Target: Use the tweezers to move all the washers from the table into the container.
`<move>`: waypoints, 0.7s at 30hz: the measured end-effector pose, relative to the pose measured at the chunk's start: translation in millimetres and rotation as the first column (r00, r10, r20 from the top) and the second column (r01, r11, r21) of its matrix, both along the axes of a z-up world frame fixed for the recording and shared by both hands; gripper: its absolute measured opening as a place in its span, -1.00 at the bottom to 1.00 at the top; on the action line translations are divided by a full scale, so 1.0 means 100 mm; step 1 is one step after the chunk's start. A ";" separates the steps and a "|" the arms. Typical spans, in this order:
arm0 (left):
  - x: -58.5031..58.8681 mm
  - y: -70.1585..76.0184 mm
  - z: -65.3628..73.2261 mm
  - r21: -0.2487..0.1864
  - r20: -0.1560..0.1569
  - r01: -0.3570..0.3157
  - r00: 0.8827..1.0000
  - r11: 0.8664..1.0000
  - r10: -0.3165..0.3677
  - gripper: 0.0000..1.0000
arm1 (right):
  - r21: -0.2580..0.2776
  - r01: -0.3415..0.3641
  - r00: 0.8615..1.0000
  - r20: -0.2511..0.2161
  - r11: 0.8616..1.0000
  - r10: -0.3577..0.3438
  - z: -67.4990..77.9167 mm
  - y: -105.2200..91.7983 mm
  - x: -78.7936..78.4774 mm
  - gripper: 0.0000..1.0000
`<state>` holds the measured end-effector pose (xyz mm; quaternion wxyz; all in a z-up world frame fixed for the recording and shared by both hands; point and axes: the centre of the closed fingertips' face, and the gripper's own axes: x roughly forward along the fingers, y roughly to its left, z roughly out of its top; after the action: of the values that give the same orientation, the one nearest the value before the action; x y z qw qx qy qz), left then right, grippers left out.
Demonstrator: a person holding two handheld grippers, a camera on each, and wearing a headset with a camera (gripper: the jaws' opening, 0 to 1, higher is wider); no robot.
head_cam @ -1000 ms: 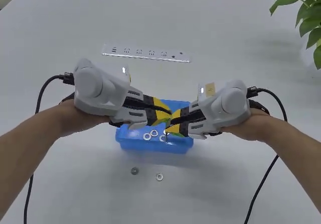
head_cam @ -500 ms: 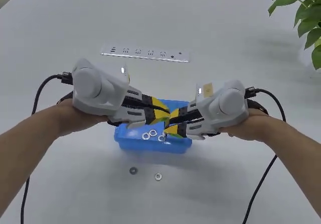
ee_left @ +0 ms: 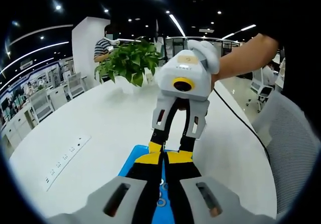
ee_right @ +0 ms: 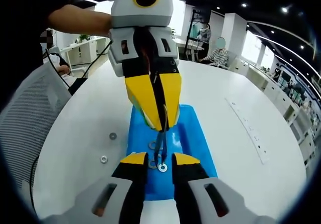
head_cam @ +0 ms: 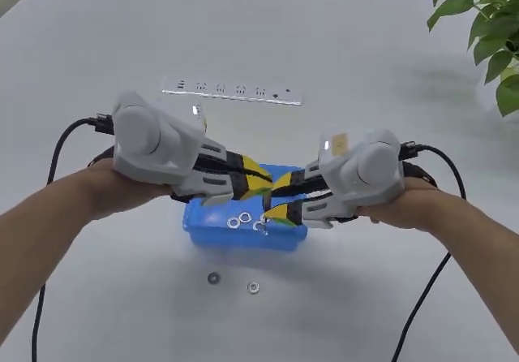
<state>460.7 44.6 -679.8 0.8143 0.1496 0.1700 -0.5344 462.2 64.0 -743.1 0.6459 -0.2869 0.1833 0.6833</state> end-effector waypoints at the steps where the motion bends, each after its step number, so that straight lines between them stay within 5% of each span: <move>1: 0.00 0.00 0.01 -0.001 0.000 -0.001 1.000 1.000 0.001 -0.90 | 0.003 0.005 1.000 -0.005 1.000 -0.005 0.02 -0.01 -0.01 -0.58; 21: -0.15 0.04 0.22 0.008 0.018 0.001 1.000 1.000 -0.001 -0.90 | 0.017 0.091 0.996 -0.026 0.996 -0.090 0.23 -0.20 -0.16 -0.17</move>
<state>445.7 48.9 -658.1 0.8150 0.1578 0.1648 -0.5326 446.5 43.9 -720.5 0.6763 -0.2638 0.1982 0.6586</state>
